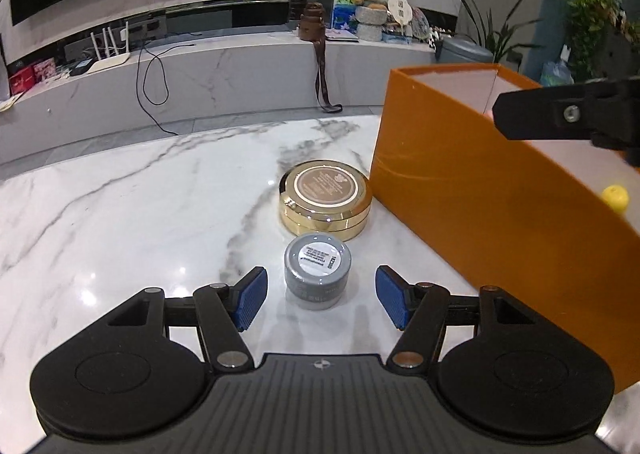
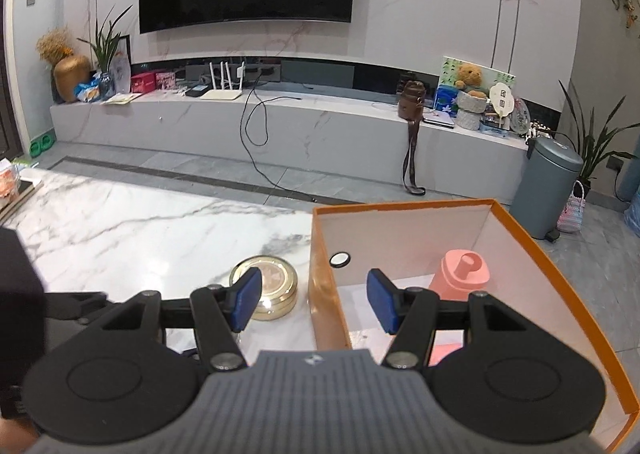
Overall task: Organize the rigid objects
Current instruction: 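Grasp the grey-lidded tin with the left tool while the right tool grasps the gold tin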
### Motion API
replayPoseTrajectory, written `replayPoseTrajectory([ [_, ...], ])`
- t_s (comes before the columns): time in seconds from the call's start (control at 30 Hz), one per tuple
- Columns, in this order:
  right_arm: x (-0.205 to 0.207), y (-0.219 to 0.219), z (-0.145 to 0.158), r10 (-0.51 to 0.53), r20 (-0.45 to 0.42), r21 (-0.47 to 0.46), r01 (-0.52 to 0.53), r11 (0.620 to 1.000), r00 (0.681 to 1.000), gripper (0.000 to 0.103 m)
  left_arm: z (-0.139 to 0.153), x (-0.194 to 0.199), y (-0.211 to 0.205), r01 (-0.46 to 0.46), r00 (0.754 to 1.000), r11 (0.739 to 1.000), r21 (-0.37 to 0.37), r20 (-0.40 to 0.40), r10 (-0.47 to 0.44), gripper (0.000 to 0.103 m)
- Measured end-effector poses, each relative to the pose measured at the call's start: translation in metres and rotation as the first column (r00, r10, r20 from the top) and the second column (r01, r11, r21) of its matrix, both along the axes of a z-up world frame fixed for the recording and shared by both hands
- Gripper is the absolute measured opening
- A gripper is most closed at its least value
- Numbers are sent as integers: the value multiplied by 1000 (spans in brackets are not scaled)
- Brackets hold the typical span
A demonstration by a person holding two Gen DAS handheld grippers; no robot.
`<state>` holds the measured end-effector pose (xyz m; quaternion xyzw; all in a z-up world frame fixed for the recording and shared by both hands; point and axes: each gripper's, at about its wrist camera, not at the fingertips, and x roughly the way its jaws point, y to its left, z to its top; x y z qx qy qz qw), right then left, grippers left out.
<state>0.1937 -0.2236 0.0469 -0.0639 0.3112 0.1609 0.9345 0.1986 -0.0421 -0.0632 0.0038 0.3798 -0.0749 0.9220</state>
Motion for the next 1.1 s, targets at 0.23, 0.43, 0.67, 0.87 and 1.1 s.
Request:
replayPoseTrajectory([
  [0.23, 6, 5, -3, 17, -9, -10, -17, 1000, 1000, 58, -14, 17, 1, 23, 999, 1000, 2, -35, -23, 47],
  [0.43, 11, 19, -9, 45, -24, -20, -45, 999, 999, 58, -14, -1, 18, 41, 999, 999, 19, -22, -41, 46],
  [0.67, 9, 51, -26, 99, -56, -19, -100, 995, 993, 58, -9, -48, 62, 19, 998, 1000, 11, -58, -18, 47],
  [0.87, 14, 82, -62, 58, -95, -26, -61, 998, 994, 58, -5, -65, 85, -23, 998, 1000, 4, -53, 23, 46],
  [1.1, 14, 103, -107, -66, -36, -52, 65, 997, 997, 61, -7, -65, 95, -53, 998, 998, -24, -36, 53, 47],
])
